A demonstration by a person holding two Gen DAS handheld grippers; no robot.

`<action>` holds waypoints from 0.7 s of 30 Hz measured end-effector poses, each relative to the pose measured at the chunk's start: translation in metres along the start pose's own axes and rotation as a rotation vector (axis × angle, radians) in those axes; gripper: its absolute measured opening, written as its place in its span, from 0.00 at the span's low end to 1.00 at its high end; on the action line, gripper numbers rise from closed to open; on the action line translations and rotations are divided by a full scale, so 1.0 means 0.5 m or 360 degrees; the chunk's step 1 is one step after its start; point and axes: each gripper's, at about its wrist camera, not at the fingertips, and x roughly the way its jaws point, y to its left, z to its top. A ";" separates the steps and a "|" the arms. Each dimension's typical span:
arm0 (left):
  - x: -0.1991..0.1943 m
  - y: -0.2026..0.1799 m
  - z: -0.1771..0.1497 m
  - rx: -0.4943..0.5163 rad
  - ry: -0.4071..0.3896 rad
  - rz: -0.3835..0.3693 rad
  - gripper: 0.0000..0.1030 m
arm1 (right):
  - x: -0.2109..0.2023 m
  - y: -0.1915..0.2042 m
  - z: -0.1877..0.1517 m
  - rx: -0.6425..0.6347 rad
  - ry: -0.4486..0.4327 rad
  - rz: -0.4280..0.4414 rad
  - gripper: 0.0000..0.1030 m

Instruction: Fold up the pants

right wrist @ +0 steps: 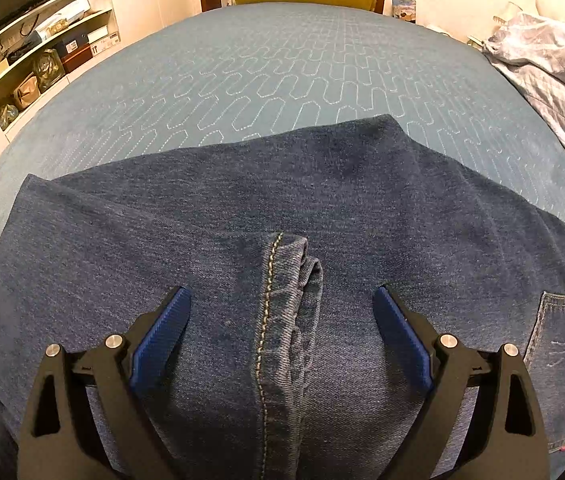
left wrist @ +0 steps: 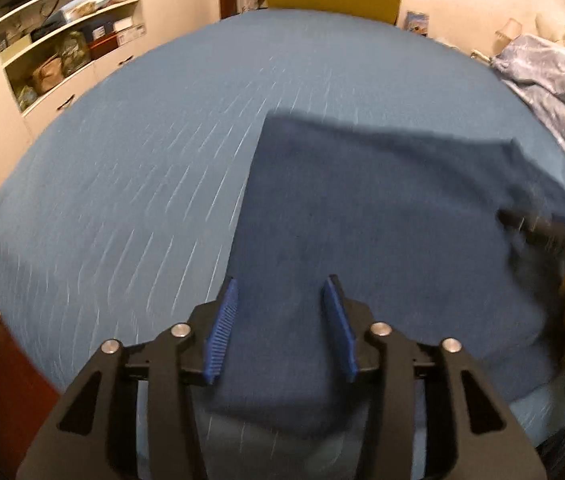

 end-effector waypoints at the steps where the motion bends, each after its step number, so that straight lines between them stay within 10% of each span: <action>1: -0.008 0.002 -0.011 0.0028 -0.0020 0.0014 0.46 | -0.012 -0.003 -0.001 0.0007 -0.0011 -0.0017 0.86; 6: -0.003 0.025 -0.021 -0.0057 0.0030 -0.0014 0.59 | -0.154 0.007 -0.050 -0.0094 -0.0208 -0.0013 0.79; 12: -0.017 0.045 -0.034 -0.0096 0.0030 -0.0041 0.61 | -0.135 0.010 -0.131 -0.0047 0.0074 -0.0008 0.47; 21: -0.034 0.047 -0.076 -0.0117 -0.0027 -0.0075 0.61 | -0.118 0.019 -0.157 -0.0043 0.0078 -0.0027 0.46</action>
